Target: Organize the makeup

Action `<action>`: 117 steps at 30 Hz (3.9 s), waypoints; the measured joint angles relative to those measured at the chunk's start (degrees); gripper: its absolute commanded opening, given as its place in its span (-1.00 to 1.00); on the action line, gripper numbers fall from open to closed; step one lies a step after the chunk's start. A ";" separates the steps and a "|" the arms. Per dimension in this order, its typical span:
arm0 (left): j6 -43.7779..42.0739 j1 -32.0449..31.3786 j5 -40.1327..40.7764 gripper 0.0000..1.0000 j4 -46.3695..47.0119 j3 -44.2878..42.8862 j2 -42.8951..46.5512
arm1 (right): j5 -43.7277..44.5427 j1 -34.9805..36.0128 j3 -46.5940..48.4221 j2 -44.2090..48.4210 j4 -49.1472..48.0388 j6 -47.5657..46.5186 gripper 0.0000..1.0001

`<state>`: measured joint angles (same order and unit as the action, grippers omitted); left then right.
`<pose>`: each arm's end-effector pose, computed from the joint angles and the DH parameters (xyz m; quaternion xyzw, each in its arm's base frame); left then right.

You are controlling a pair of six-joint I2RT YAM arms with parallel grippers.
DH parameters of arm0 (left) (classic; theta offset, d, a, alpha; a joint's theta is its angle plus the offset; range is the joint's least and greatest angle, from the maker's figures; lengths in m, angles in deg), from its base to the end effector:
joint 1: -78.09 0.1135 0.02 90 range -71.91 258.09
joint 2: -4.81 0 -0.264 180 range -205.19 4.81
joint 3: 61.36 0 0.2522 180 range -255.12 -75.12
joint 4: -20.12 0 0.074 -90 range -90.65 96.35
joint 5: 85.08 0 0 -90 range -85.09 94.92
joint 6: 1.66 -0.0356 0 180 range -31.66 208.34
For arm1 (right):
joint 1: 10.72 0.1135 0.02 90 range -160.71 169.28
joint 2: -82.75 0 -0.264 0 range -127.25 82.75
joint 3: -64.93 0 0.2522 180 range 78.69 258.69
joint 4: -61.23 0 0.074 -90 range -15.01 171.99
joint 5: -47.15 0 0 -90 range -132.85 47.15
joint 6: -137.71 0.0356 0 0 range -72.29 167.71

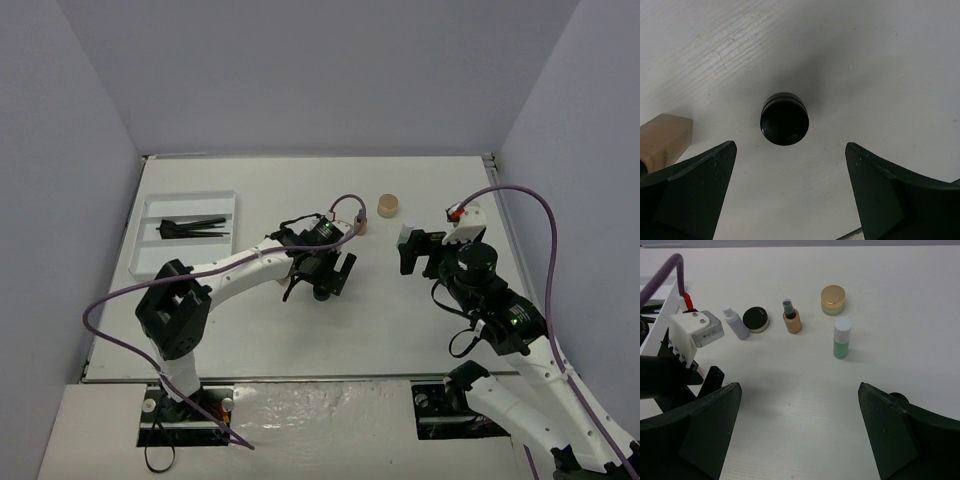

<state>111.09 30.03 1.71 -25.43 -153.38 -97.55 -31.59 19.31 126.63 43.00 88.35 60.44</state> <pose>0.2565 -0.2885 0.2354 0.2174 0.9306 -0.1917 0.2234 0.1415 0.0738 0.3668 -0.0451 0.7363 0.1773 0.6515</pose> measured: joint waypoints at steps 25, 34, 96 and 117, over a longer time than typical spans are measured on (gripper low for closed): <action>1.98 -1.07 3.44 -0.57 -1.87 -3.39 -11.13 | 1.64 0.00 0.00 1.35 1.49 0.00 1.00; 1.83 -1.04 3.05 -0.79 -7.35 -8.79 -10.15 | 2.04 0.00 0.00 1.35 1.51 0.00 1.00; -11.52 62.57 1.32 -0.80 -17.63 -57.83 -40.63 | 0.62 -0.04 1.16 -8.71 1.42 -0.33 1.00; -11.81 63.40 1.74 0.06 -16.77 -58.25 -42.98 | 0.16 -0.04 1.16 -8.67 1.40 0.68 1.00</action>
<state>99.28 93.43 3.45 -42.21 -211.62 -140.53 -31.43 19.26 127.79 34.33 89.75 61.12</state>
